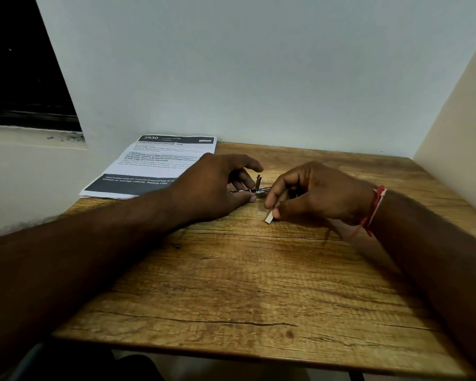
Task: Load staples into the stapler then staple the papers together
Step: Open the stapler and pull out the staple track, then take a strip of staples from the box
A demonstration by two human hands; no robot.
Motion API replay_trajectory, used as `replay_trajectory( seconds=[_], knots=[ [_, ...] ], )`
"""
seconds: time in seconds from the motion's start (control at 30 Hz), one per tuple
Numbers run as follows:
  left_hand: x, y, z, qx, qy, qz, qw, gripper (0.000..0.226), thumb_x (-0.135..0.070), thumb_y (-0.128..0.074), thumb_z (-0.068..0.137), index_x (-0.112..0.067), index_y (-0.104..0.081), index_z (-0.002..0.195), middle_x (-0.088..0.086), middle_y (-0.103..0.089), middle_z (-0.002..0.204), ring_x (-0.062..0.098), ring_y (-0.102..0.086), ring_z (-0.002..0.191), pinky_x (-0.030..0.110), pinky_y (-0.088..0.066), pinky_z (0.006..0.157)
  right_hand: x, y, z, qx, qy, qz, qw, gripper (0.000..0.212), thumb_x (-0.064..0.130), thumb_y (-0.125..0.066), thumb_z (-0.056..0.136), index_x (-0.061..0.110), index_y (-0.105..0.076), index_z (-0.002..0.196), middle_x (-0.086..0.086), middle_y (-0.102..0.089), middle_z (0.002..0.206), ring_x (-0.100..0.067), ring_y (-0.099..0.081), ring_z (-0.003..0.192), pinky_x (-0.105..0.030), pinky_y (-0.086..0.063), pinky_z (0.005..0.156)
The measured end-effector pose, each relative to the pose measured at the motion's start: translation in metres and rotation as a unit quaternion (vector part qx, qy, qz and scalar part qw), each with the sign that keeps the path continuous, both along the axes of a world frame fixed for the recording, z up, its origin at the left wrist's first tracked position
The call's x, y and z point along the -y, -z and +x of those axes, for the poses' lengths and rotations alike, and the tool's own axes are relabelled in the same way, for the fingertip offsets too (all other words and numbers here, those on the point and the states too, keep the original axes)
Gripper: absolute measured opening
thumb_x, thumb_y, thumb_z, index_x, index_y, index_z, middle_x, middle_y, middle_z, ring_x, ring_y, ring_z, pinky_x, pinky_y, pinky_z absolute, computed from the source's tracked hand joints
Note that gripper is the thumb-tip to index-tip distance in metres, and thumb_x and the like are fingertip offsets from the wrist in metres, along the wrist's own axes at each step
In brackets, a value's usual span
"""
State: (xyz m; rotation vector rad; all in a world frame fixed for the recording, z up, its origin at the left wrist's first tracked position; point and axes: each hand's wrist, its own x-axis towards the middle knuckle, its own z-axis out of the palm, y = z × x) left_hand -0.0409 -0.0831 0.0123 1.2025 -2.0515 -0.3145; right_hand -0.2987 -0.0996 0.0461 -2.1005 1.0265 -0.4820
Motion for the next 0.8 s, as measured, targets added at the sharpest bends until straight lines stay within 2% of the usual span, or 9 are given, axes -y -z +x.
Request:
replay_trajectory(
  seconds=[0.07, 0.13, 0.27, 0.37, 0.47, 0.53, 0.63, 0.7, 0.8],
  knots=[
    [0.0, 0.0, 0.0, -0.001, -0.003, 0.006, 1.0, 0.053, -0.024, -0.097, 0.086, -0.033, -0.075, 0.134, -0.015, -0.083, 0.099, 0.0, -0.08, 0.089, 0.033, -0.066, 0.094, 0.001, 0.0, -0.001, -0.016, -0.001, -0.013, 1.0, 0.014, 0.013, -0.09, 0.089, 0.023, -0.088, 0.099, -0.003, -0.083, 0.086, -0.009, -0.068, 0.073, -0.028, -0.052, 0.071],
    [0.0, -0.001, 0.001, 0.001, -0.012, 0.014, 1.0, 0.053, -0.028, -0.097, 0.086, -0.034, -0.075, 0.133, -0.016, -0.083, 0.097, 0.0, -0.079, 0.089, 0.032, -0.065, 0.093, 0.002, -0.001, -0.002, -0.027, -0.001, -0.022, 0.999, 0.014, 0.015, -0.09, 0.089, 0.025, -0.088, 0.098, -0.001, -0.083, 0.087, -0.006, -0.067, 0.072, -0.026, -0.051, 0.07],
    [-0.002, -0.004, 0.003, 0.004, -0.026, 0.047, 0.999, 0.052, -0.019, -0.087, 0.086, -0.036, -0.072, 0.133, -0.015, -0.083, 0.098, 0.005, -0.078, 0.093, 0.029, -0.065, 0.09, 0.005, 0.0, -0.003, -0.029, -0.004, -0.02, 0.999, 0.014, 0.017, -0.09, 0.09, 0.027, -0.088, 0.099, -0.005, -0.085, 0.094, -0.014, -0.07, 0.079, -0.036, -0.053, 0.077],
    [-0.004, -0.009, 0.006, 0.013, -0.034, 0.075, 0.996, 0.053, -0.015, -0.082, 0.084, -0.037, -0.071, 0.13, -0.015, -0.081, 0.099, 0.007, -0.075, 0.093, 0.028, -0.063, 0.085, 0.009, 0.001, -0.005, -0.037, -0.007, -0.027, 0.999, 0.015, 0.017, -0.09, 0.09, 0.027, -0.088, 0.101, -0.002, -0.085, 0.097, -0.016, -0.074, 0.085, -0.037, -0.054, 0.082],
    [-0.002, -0.009, 0.008, 0.019, -0.04, 0.083, 0.996, 0.05, -0.014, -0.081, 0.082, -0.038, -0.071, 0.125, -0.015, -0.081, 0.097, 0.006, -0.074, 0.087, 0.027, -0.061, 0.08, 0.011, 0.001, -0.007, -0.02, -0.008, -0.032, 0.999, 0.014, 0.017, -0.089, 0.09, 0.024, -0.087, 0.103, -0.002, -0.085, 0.098, -0.025, -0.079, 0.096, -0.036, -0.059, 0.087],
    [-0.001, -0.008, 0.008, 0.014, -0.043, 0.078, 0.996, 0.047, -0.015, -0.082, 0.082, -0.038, -0.071, 0.121, -0.015, -0.081, 0.096, 0.006, -0.073, 0.083, 0.027, -0.06, 0.078, 0.015, 0.001, -0.011, 0.02, 0.018, -0.037, 0.999, 0.011, 0.015, -0.087, 0.092, 0.02, -0.087, 0.102, -0.003, -0.085, 0.094, -0.02, -0.076, 0.084, -0.025, -0.059, 0.075],
    [-0.001, -0.008, 0.008, 0.013, -0.044, 0.068, 0.997, 0.044, -0.016, -0.083, 0.084, -0.038, -0.071, 0.119, -0.015, -0.082, 0.097, 0.007, -0.074, 0.085, 0.032, -0.064, 0.082, 0.029, 0.0, -0.026, 0.088, 0.101, -0.064, 0.989, 0.007, 0.013, -0.084, 0.094, 0.017, -0.087, 0.1, -0.002, -0.083, 0.086, -0.012, -0.067, 0.072, -0.022, -0.052, 0.062],
    [-0.001, -0.008, 0.009, 0.011, -0.043, 0.065, 0.997, 0.043, -0.017, -0.083, 0.085, -0.039, -0.071, 0.12, -0.015, -0.082, 0.098, 0.006, -0.074, 0.088, 0.034, -0.065, 0.088, 0.039, -0.005, -0.044, 0.09, 0.154, -0.091, 0.98, 0.005, 0.014, -0.084, 0.095, 0.017, -0.086, 0.098, -0.001, -0.082, 0.081, -0.006, -0.065, 0.066, -0.02, -0.049, 0.06],
    [0.0, -0.007, 0.009, 0.012, -0.04, 0.058, 0.997, 0.043, -0.018, -0.083, 0.086, -0.039, -0.07, 0.121, -0.017, -0.082, 0.098, 0.005, -0.075, 0.091, 0.037, -0.065, 0.092, 0.047, -0.013, -0.078, 0.054, 0.201, -0.098, 0.973, 0.011, 0.026, -0.088, 0.091, 0.019, -0.086, 0.099, 0.0, -0.083, 0.087, -0.004, -0.067, 0.069, -0.026, -0.053, 0.069]
  ],
)
